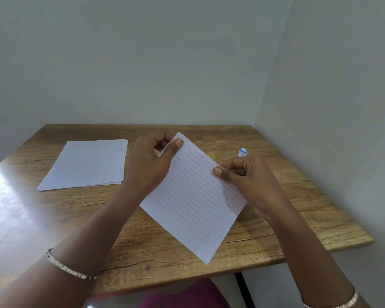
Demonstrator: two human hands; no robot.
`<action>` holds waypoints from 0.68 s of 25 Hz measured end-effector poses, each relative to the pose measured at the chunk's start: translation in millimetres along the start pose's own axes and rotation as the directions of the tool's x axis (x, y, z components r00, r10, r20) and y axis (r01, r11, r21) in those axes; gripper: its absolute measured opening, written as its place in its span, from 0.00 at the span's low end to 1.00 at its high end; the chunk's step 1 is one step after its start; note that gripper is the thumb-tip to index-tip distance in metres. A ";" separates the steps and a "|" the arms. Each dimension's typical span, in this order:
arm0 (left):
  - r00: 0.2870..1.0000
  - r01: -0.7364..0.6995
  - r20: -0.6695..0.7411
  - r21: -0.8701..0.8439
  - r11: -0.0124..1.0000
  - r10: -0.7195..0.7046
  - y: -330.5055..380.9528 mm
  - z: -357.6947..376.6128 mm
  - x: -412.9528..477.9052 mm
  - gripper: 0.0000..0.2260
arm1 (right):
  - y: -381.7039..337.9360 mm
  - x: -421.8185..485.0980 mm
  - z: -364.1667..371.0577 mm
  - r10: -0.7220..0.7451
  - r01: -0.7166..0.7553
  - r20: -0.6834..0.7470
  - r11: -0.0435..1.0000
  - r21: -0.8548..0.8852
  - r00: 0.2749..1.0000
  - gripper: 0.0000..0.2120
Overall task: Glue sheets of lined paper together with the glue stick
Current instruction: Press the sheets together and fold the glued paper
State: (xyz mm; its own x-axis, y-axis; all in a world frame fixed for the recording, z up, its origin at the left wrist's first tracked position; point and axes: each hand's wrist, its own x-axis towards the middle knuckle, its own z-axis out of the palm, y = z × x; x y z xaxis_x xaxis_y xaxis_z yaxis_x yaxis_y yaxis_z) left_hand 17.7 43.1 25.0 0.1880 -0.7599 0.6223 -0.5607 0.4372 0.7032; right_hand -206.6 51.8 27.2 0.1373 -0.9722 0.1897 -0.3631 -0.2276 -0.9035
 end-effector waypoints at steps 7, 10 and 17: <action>0.993 0.110 -0.028 -0.032 0.993 -0.111 1.7 -0.9 -0.8 0.06 | 6.7 -1.7 -5.4 0.020 -0.017 -0.062 0.998 0.056 0.998 0.06; 0.987 0.151 -0.047 -0.049 0.987 -0.154 -0.4 -2.2 0.5 0.06 | 9.3 -3.3 -10.8 0.011 -0.004 -0.100 0.998 0.069 0.995 0.05; 0.964 0.248 -0.066 -0.127 0.960 -0.258 -2.7 -2.3 0.7 0.08 | 14.1 -1.7 -16.2 0.052 -0.034 -0.153 0.992 0.122 0.987 0.05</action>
State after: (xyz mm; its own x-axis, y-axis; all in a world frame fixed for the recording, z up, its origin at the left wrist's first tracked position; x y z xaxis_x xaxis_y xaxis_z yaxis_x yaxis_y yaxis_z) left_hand 21.2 42.5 24.2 0.3789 -0.8134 0.4414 -0.3896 0.2924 0.8733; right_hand -226.9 49.4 20.4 -0.0246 -0.9797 0.1987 -0.2525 -0.1863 -0.9495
